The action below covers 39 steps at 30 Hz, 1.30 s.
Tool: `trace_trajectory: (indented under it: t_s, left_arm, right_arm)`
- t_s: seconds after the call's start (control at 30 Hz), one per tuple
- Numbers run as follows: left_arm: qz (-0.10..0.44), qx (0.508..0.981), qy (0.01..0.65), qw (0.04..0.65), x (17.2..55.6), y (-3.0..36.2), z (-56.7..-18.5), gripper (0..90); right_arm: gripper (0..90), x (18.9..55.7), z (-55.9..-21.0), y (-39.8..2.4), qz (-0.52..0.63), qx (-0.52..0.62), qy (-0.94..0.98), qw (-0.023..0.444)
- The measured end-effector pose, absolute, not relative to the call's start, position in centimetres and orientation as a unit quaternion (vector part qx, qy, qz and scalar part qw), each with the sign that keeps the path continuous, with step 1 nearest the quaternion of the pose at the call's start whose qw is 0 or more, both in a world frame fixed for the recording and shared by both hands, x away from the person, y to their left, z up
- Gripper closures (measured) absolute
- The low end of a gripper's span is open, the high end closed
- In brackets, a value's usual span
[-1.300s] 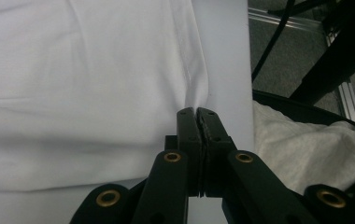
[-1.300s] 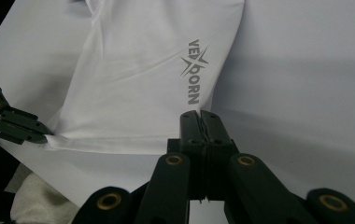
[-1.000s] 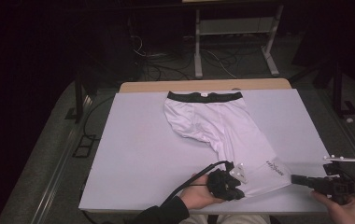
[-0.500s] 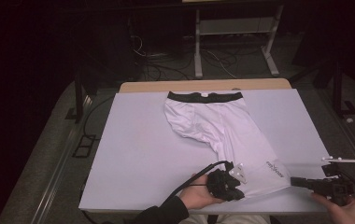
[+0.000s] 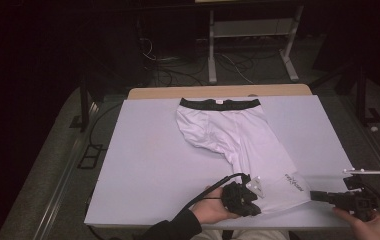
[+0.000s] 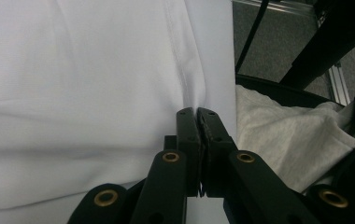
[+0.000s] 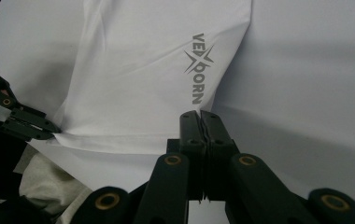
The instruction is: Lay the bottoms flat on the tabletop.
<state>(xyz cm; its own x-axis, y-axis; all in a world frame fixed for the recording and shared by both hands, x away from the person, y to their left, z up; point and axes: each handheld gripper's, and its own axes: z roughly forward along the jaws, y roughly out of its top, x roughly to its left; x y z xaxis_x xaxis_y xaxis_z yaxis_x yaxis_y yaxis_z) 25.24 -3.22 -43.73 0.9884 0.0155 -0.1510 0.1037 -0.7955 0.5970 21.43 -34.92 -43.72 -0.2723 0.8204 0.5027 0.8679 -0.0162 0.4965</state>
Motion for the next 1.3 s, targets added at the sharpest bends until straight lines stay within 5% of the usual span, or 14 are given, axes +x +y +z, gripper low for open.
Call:
trace_trajectory:
  t_s: [0.27, 0.5, 1.0, 1.3]
  left_arm:
    - [-0.078, 0.943, 0.029, 0.323, 25.3, -3.2, -43.6, 78.2]
    - [-0.062, 0.936, 0.035, 0.346, 25.6, -2.6, -42.9, 57.8]
    - [-0.046, 0.907, 0.080, 0.410, 27.8, -0.1, -40.3, 25.7]
    - [-0.033, 0.896, 0.105, 0.430, 29.1, 1.7, -39.1, 3.7]
  right_arm:
    - [72.0, 21.5, -43.8, -35.5, -0.399, -0.600, -0.693, 0.040]
    - [55.0, 21.3, -43.2, -35.2, -0.419, -0.582, -0.697, 0.008]
    - [3.3, 21.7, -42.3, -33.7, -0.425, -0.542, -0.723, -0.058]
    - [0.0, 22.1, -42.6, -33.1, -0.426, -0.523, -0.736, -0.055]
